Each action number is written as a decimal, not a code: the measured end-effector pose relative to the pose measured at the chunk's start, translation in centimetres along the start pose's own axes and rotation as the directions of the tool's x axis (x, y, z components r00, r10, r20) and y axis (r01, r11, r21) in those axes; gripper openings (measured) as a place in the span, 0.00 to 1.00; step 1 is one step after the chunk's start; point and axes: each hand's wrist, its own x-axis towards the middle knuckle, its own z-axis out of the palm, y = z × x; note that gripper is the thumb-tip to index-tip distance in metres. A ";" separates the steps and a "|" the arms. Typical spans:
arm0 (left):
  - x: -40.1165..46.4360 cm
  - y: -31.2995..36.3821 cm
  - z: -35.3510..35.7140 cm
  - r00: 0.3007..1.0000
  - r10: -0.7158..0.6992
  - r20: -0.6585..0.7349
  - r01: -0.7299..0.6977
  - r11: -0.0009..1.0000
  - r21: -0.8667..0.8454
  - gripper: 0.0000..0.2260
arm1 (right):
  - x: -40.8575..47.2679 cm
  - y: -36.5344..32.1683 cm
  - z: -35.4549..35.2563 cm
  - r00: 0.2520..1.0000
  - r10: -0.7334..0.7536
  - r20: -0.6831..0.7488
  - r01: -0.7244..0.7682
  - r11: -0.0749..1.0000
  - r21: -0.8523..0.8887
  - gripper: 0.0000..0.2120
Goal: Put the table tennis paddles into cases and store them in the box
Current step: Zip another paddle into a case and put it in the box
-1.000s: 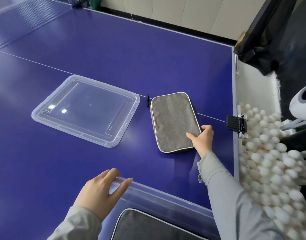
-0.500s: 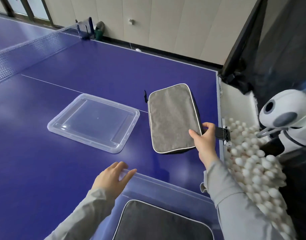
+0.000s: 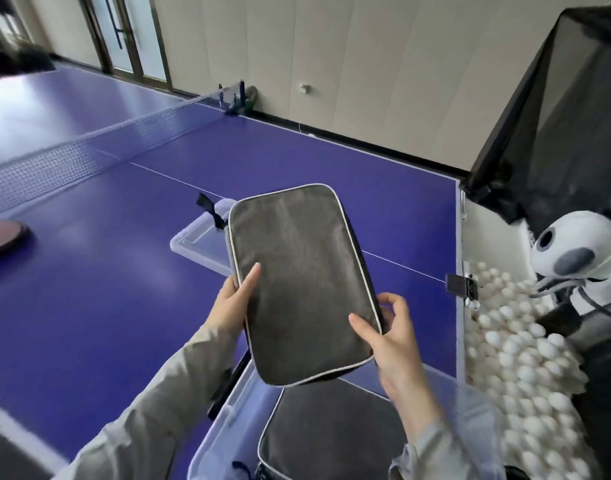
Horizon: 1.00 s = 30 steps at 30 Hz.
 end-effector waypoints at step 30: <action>-5.9 8.7 -43.6 0.867 0.499 -0.015 -0.283 0.516 0.809 0.16 | -13.2 -4.0 45.6 0.836 -0.437 0.332 0.541 0.760 -0.362 0.07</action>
